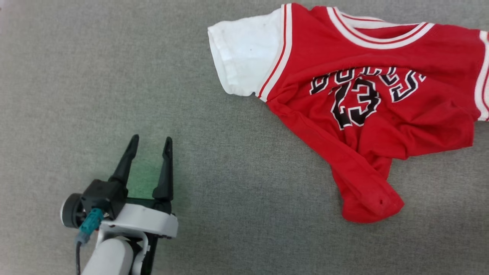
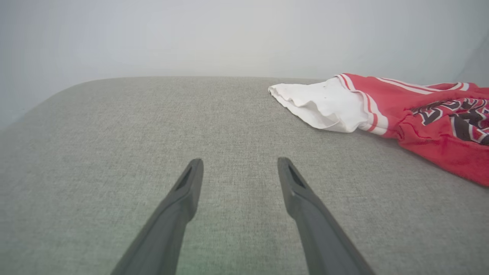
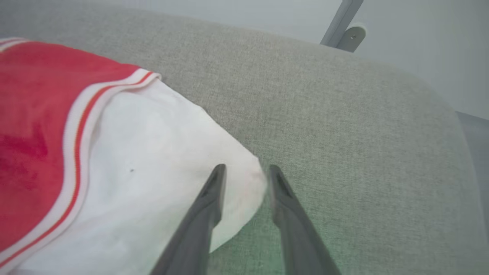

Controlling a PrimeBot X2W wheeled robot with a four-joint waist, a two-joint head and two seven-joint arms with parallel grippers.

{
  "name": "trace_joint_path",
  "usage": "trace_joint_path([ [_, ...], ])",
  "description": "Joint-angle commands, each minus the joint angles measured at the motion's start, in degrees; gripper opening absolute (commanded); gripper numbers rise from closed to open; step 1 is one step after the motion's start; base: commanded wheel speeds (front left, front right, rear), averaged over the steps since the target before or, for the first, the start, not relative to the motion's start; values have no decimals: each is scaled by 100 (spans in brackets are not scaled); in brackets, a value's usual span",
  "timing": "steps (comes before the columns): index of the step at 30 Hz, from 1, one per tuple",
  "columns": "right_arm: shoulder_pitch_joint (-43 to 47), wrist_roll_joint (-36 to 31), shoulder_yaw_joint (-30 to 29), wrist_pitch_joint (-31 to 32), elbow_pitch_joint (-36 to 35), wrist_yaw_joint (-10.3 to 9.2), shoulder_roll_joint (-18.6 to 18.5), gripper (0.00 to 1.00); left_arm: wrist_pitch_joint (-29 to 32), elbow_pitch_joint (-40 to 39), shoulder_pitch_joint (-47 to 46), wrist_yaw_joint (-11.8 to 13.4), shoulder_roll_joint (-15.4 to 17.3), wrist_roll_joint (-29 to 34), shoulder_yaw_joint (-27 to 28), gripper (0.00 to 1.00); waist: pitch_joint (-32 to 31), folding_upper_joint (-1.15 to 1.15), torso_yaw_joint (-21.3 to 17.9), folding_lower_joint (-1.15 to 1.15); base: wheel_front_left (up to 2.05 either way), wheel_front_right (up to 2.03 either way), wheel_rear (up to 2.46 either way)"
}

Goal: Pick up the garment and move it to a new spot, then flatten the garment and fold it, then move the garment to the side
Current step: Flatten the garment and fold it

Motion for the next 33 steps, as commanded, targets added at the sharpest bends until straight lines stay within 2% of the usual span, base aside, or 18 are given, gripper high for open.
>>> trace_joint_path([
  [1, 143, -66, -58, -160, 55, -8, 0, 100, -7, -14, -11, -29, 49, 61, 11, 100, -99, -1, -23, 0, 0, 0, 0],
  [6, 631, -82, -277, -1152, 18, -8, -51, 100, 61, -103, -103, -130, 367, 199, 15, 100, -379, -1, -152, 0, 0, 0, 0],
  [10, 1094, -142, -561, -2141, -357, -8, 158, 100, 334, -283, -378, -303, 780, 378, -27, 100, -496, -1, -435, 0, 0, 0, 0],
  [13, 1467, -95, -1083, -2335, -948, -8, 546, 100, 635, -348, -755, -537, 1133, 470, -43, 100, -508, -1, -742, 0, 0, 0, 0],
  [14, 1563, -212, -1416, -2344, -1221, -8, 697, 100, 739, -335, -904, -643, 1255, 471, -51, 100, -497, -1, -861, 0, 0, 0, 0],
  [17, 2304, -585, -2455, -2335, -2109, -8, 1576, 100, 1027, -83, -1367, -946, 1602, 429, -103, 100, -478, -1, -1258, 0, 0, 0, 0],
  [19, 2779, -967, -2883, -2336, -2719, -8, 2156, 100, 1240, 211, -1726, -1087, 1813, 375, -208, 100, -450, -1, -1518, 0, 0, 0, 0],
  [21, 3161, -1338, -3121, -2340, -3226, -7, 2706, 100, 1504, 608, -2095, -1178, 1973, 158, -355, 100, -401, -1, -1787, 0, 0, 0, 0],
  [24, 3593, -1707, -3091, -2338, -3673, -8, 3257, 100, 1902, 1193, -2715, -1220, 2257, -208, -714, 100, -268, -1, -2168, 0, 0, 0, 0],
  [29, 3759, -2080, -2922, -2339, -3937, -7, 3618, 100, 2910, 1904, -3722, -1224, 2733, -1439, -1547, 100, 54, -1, -2712, 0, 0, 0, 0],
  [33, 3727, -2149, -2918, -2339, -4103, -8, 3708, 100, 3993, 2240, -4415, -1227, 2939, -2434, -2052, 100, 296, -1, -3002, 0, 0, 0, 0],
])
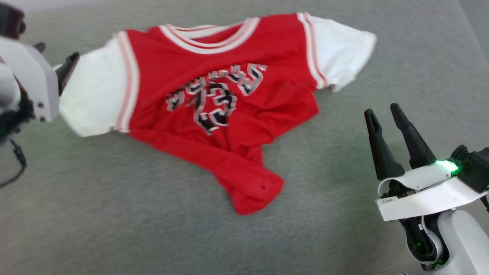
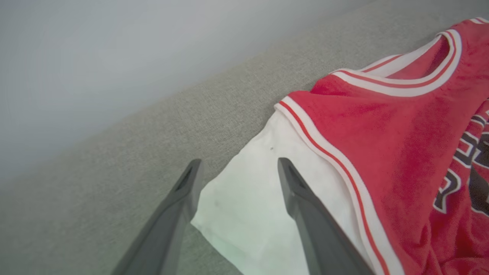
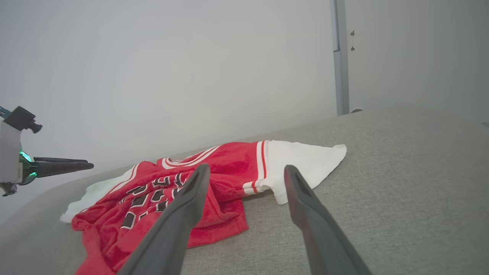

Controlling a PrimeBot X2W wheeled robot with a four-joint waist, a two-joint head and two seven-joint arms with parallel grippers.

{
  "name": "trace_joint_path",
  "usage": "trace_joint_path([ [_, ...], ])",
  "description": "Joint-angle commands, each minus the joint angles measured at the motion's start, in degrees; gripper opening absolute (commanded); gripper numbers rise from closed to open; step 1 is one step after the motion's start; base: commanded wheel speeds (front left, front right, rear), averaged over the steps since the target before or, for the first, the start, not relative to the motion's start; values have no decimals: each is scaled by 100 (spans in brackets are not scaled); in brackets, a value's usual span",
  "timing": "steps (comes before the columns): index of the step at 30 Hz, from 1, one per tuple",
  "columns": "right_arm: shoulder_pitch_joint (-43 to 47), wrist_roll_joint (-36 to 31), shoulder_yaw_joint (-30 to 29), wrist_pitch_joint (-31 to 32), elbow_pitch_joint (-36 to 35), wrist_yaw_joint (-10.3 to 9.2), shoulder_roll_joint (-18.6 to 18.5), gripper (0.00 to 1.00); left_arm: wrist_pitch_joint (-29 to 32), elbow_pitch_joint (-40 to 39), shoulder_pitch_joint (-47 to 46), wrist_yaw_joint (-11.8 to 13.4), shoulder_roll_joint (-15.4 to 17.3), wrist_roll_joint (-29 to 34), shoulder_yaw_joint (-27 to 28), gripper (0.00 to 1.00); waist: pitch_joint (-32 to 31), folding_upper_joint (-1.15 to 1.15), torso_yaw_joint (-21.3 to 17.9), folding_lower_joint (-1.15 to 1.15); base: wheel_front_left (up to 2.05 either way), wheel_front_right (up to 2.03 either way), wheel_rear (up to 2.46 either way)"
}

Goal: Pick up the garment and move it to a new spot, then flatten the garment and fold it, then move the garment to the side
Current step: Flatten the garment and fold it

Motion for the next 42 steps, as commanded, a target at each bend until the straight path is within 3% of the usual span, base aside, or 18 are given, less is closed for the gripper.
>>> trace_joint_path([
  [1, -35, -36, -6, -2, -64, -8, 55, 100, 344, 126, -232, -12, 28, -306, -79, 100, 502, 0, -594, 0, 0, 0, 0],
  [7, -136, -144, 147, -3, -211, -8, 146, 100, 1564, 497, -914, -7, 262, -964, -522, 100, 750, 0, -832, 0, 0, 0, 0],
  [16, -155, -167, 224, -3, -273, -8, 129, 100, 2511, 979, -1073, -7, 322, -1530, -809, 100, 847, 0, -872, 0, 0, 0, 0],
  [17, -163, -176, 210, -3, -274, -8, 111, 100, 2618, 984, -1045, -8, 274, -1656, -818, 87, 849, 0, -853, 0, 0, 0, 0],
  [18, -175, -190, 211, -3, -268, -8, 79, 100, 2753, 969, -1017, -9, 227, -1787, -833, 49, 852, 0, -829, 0, 0, 0, 0],
  [19, -212, -194, 236, -3, -264, -8, 41, 100, 2872, 944, -980, -20, 204, -1902, -856, 36, 852, 0, -808, 0, 0, 0, 0],
  [20, -274, -198, 272, -3, -262, -8, -7, 100, 2989, 902, -1000, -20, 245, -1986, -907, 4, 873, 0, -794, 0, 0, 0, 0],
  [21, -350, -213, 300, -3, -250, -8, -64, 100, 3020, 857, -1025, -21, 276, -2049, -943, 0, 893, 0, -780, 0, 0, 0, 0],
  [26, -1044, -265, 553, 268, -86, -8, -532, 100, 2948, 627, -1146, -20, 255, -2166, -1038, 0, 983, 0, -635, 0, 0, 0, 0],
  [34, -3072, 447, 1276, 2053, 678, -8, -1365, 100, 2638, 480, -1583, -20, -63, -2249, -1163, 0, 1272, 0, -198, 0, 0, 0, 0],
  [42, -4983, 1043, 2041, 3560, 2339, -8, -1495, 100, 2369, 123, -1811, -20, -258, -2409, -1541, 0, 1564, 0, 241, 0, 0, 0, 0],
])
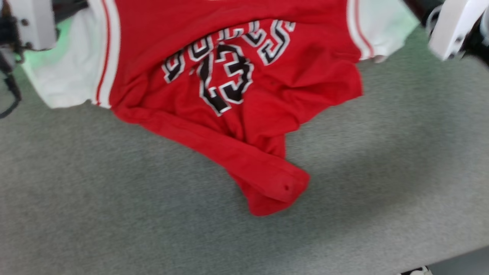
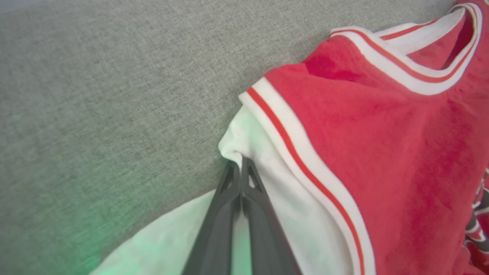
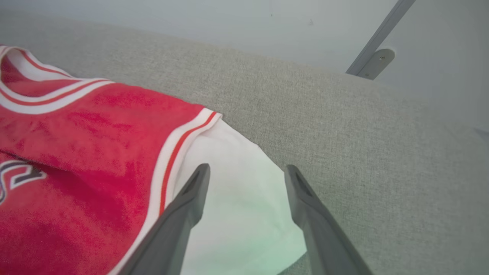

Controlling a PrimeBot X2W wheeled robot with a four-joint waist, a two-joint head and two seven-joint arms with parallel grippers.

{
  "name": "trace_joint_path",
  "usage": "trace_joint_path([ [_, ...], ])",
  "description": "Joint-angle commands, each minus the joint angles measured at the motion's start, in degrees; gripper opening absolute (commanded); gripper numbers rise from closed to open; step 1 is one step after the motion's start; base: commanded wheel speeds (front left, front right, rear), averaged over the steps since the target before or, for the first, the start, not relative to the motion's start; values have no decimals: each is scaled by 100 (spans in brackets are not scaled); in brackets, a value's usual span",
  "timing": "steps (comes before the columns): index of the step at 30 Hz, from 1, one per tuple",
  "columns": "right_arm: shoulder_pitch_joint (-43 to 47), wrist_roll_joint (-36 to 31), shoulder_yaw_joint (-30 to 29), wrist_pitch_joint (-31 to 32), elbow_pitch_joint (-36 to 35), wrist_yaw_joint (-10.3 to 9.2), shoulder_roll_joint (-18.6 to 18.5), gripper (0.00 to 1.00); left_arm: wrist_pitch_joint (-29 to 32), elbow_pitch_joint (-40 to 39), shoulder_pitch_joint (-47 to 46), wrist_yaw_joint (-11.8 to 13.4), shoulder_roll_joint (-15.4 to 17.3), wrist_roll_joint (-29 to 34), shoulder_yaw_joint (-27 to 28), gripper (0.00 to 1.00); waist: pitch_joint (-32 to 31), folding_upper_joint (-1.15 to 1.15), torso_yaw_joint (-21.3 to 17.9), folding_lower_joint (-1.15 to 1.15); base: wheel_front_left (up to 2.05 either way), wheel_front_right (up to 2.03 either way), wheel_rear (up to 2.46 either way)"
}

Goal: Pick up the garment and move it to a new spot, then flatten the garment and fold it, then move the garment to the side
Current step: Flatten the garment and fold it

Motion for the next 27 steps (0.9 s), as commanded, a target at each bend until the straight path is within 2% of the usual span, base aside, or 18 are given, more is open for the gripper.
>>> trace_joint_path([
  [1, -93, 85, 82, 73, 145, -8, 28, 100, 52, 31, 308, -27, -220, -39, -287, 0, 179, 0, 258, 0, 0, 0, 0],
  [9, -827, 247, 632, 293, 1308, -8, 142, 100, -142, -116, 104, -27, -273, -306, -766, 0, 323, 0, 533, 0, 0, 0, 0],
  [13, -864, 448, 988, 429, 1476, -7, 173, 100, -282, -158, 30, -26, -246, -420, -997, 0, 345, 0, 597, 0, 0, 0, 0],
  [14, -887, 531, 1057, 484, 1507, -7, 170, 96, -308, -161, 8, -25, -241, -457, -1046, 0, 350, 0, 605, 0, 0, 0, 0],
  [16, -915, 641, 1248, 585, 1505, -7, 139, 0, -358, -157, -31, -22, -227, -514, -1149, 0, 358, 0, 610, 0, 0, 0, 0],
  [21, -1008, 929, 1535, 652, 1507, -8, 11, 0, -595, -125, -126, -22, -244, -637, -1349, 0, 283, 0, 624, 0, 0, 0, 0],
  [27, -1167, 1086, 1669, 96, 1474, -8, -147, 0, -1333, -254, -158, -27, -331, -843, -1467, 0, 13, 0, 727, 0, 0, 0, 0],
])
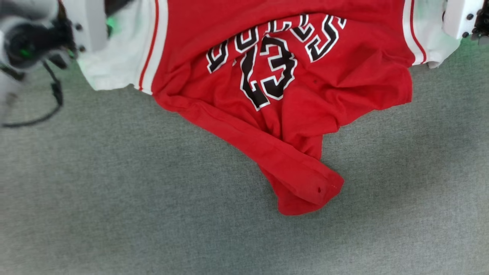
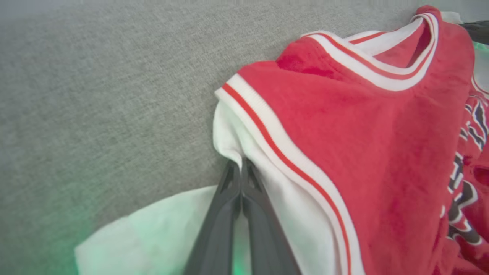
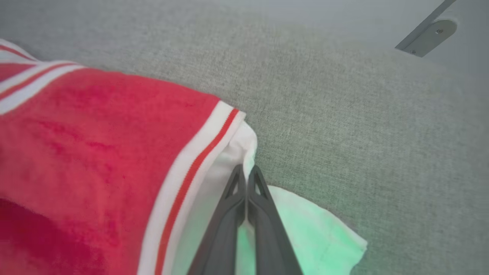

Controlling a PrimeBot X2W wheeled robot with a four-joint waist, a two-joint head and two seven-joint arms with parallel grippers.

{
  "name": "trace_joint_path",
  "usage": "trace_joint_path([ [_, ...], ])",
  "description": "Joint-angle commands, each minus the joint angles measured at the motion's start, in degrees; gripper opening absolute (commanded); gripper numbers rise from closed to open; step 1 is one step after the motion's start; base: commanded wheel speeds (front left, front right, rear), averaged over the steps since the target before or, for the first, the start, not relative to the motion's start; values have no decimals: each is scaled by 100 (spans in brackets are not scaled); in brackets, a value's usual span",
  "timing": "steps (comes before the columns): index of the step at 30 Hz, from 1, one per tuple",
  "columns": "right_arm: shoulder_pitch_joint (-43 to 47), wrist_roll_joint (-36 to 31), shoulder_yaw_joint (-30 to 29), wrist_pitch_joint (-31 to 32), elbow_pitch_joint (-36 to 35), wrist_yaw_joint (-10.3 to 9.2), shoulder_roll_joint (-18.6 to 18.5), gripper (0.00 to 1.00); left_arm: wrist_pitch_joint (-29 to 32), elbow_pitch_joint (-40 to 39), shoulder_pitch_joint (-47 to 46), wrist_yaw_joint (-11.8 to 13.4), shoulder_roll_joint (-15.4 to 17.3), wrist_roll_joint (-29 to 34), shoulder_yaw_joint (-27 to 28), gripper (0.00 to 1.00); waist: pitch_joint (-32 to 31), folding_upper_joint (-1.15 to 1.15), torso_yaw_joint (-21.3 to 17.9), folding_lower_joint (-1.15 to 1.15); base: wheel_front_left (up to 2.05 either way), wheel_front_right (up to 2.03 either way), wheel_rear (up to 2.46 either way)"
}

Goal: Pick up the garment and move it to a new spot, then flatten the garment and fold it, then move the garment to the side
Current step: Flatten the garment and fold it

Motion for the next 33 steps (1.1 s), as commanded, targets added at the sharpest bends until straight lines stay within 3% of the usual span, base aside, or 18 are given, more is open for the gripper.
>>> trace_joint_path([
  [1, 22, 48, 16, -174, -21, -8, -51, 0, -125, -2, 296, -27, -130, -98, -139, 0, -172, 0, 89, 0, 0, 0, 0],
  [7, -189, 282, -171, -1071, 29, -8, -158, 0, -1557, 115, 213, -22, -161, -344, 214, 0, -492, 0, 264, 0, 0, 0, 0],
  [12, -699, 243, -421, -1790, 348, -8, -21, 0, -2647, 497, -157, -23, -275, -210, 463, 0, -582, 0, 361, 0, 0, 0, 0],
  [22, -2478, -103, -1256, -3449, 1636, -9, 473, 0, -4548, 1857, -1960, -21, -929, -6, 1290, 0, -637, 0, 518, 0, 0, 0, 0],
  [29, -2911, -329, -1358, -3672, 2153, -9, 781, 0, -4773, 2412, -2365, -14, -1266, 86, 1440, 0, -793, 0, 560, 0, 0, 0, 0],
  [33, -2324, -290, -1057, -3484, 2106, -9, 867, 0, -4611, 1994, -1585, -14, -927, -327, 1326, 0, -931, 0, 534, 0, 0, 0, 0],
])
